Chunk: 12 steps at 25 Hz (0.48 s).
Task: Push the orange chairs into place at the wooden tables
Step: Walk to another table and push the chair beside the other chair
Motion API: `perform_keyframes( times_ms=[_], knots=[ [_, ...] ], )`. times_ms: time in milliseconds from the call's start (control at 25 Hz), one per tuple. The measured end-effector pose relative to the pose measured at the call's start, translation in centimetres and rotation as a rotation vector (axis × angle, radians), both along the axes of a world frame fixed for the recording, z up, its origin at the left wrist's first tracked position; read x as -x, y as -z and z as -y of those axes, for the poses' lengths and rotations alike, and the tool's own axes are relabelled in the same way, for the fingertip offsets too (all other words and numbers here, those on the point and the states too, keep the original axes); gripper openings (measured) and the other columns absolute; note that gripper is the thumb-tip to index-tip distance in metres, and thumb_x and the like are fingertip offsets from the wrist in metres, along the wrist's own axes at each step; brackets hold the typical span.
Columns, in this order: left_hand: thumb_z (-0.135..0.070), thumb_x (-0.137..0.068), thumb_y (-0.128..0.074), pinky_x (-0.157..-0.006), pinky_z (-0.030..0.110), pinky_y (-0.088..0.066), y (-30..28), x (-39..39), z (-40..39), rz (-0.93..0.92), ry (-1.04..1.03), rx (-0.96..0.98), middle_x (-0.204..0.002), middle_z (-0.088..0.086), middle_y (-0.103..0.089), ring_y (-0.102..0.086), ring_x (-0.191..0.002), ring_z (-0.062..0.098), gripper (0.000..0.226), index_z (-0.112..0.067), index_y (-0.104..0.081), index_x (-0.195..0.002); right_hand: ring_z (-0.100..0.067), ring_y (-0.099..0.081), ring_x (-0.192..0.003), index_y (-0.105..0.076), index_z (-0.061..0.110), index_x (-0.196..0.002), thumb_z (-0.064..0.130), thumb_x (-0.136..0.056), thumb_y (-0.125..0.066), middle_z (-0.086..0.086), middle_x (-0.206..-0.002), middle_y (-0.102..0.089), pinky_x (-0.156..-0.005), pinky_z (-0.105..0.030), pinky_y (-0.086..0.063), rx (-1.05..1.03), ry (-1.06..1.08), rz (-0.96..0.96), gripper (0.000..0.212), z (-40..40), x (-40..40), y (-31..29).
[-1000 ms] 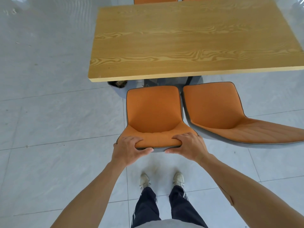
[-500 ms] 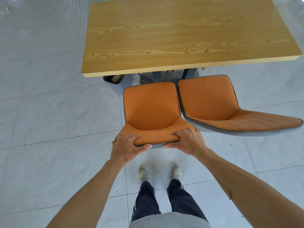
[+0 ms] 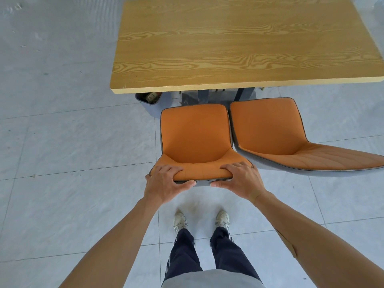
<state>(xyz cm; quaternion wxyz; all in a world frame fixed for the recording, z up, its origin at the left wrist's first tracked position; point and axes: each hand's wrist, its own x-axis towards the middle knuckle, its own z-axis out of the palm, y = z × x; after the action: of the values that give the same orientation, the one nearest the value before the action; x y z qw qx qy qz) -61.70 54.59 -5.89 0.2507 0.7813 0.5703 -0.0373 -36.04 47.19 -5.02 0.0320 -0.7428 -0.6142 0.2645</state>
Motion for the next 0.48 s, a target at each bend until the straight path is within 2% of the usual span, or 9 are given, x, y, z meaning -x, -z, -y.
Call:
perform_keyframes(
  times_ms=[280,480],
  knots=[
    [-0.101,-0.056,-0.028,-0.095,0.057,-0.039,0.2,0.1,0.0,-0.015,0.002,0.008,-0.125,-0.016,-0.057,-0.045,-0.12,0.015,0.087,-0.044,-0.057,-0.116,-0.02,-0.044,-0.125,-0.056,0.039,-0.121,0.098,-0.058,-0.032,0.014,-0.124,-0.06,-0.105,-0.055,-0.031,-0.016,-0.012,0.01,0.09,0.2,0.0,0.5],
    [-0.101,-0.054,-0.032,-0.099,0.057,-0.038,-1.1,0.0,-0.7,-0.041,0.007,0.169,-0.134,-0.017,-0.05,-0.04,-0.127,0.016,0.09,-0.049,-0.05,-0.124,-0.02,-0.037,-0.132,-0.048,0.041,-0.131,0.094,-0.062,-0.039,0.013,-0.136,-0.052,-0.107,-0.056,-0.03,0.126,-0.044,-0.016,0.088,-0.5,-0.4,-0.5]
  ],
)
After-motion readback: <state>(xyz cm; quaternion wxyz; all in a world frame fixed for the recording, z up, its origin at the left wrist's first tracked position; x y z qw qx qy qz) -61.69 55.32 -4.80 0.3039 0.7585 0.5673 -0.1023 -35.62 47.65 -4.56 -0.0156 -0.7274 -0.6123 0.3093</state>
